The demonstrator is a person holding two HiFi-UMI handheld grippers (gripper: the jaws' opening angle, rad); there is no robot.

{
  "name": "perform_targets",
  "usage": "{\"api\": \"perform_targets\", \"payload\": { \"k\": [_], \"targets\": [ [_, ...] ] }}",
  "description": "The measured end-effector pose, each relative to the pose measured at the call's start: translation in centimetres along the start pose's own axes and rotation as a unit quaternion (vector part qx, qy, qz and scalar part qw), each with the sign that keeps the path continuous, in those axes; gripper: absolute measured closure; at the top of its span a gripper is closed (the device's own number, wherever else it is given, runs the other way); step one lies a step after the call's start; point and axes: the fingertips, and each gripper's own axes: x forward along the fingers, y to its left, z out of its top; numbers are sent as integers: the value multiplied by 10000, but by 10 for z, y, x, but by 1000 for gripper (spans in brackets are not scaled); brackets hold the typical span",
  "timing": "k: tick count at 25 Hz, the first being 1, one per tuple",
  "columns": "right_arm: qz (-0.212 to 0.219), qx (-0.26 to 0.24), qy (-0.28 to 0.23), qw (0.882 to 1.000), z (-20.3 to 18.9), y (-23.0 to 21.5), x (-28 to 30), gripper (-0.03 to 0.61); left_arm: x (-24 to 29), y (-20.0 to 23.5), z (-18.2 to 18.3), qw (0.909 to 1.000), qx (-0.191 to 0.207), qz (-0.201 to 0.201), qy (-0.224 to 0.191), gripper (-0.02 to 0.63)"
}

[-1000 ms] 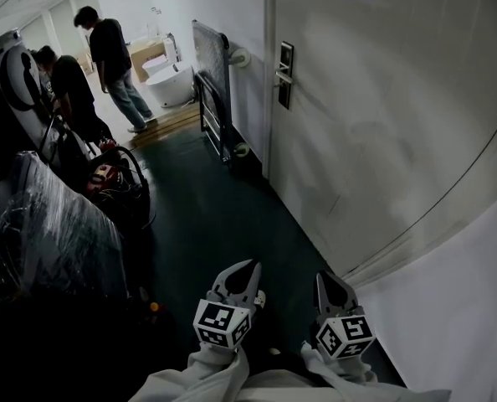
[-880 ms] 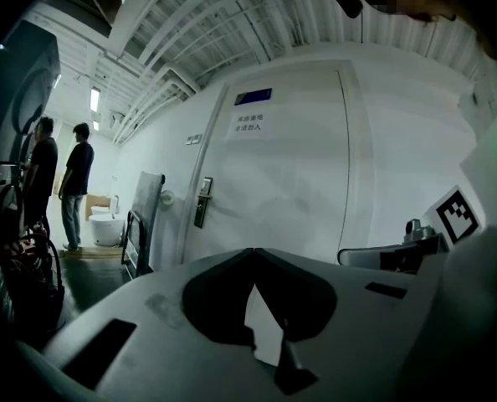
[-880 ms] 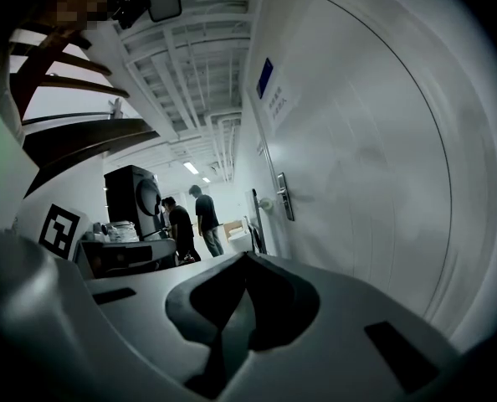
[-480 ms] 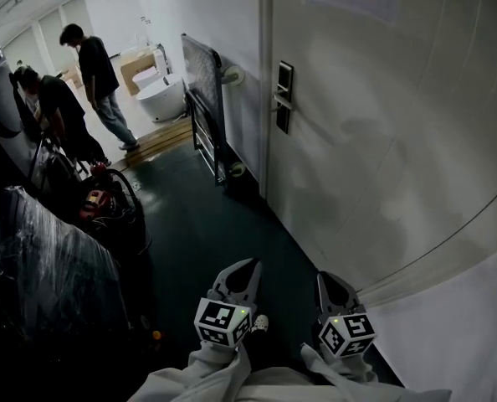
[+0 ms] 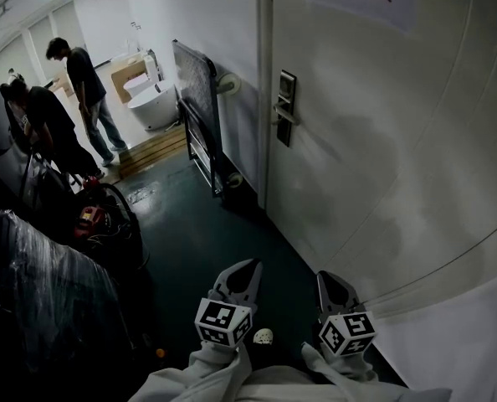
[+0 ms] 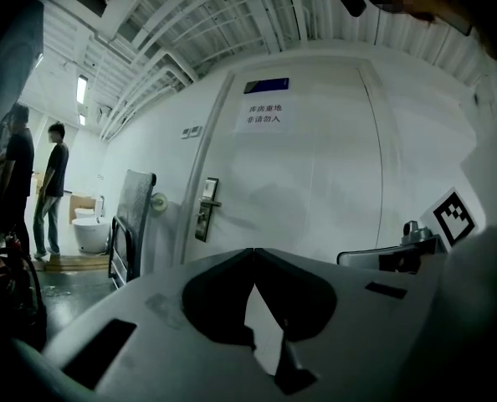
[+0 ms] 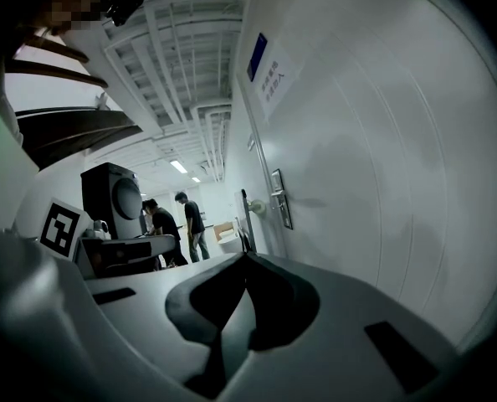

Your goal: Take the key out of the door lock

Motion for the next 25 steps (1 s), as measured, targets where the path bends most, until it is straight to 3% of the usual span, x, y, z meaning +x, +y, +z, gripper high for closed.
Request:
{"api": "perform_targets", "payload": {
  "k": [15, 25],
  "targets": [
    [132, -86, 156, 9998, -3, 22, 31, 526, -9, 35, -4, 9998, -110, 159, 62, 601],
    [-9, -43, 188, 9998, -2, -7, 44, 526, 16, 38, -5, 9997, -97, 137, 154, 601]
  ]
}}
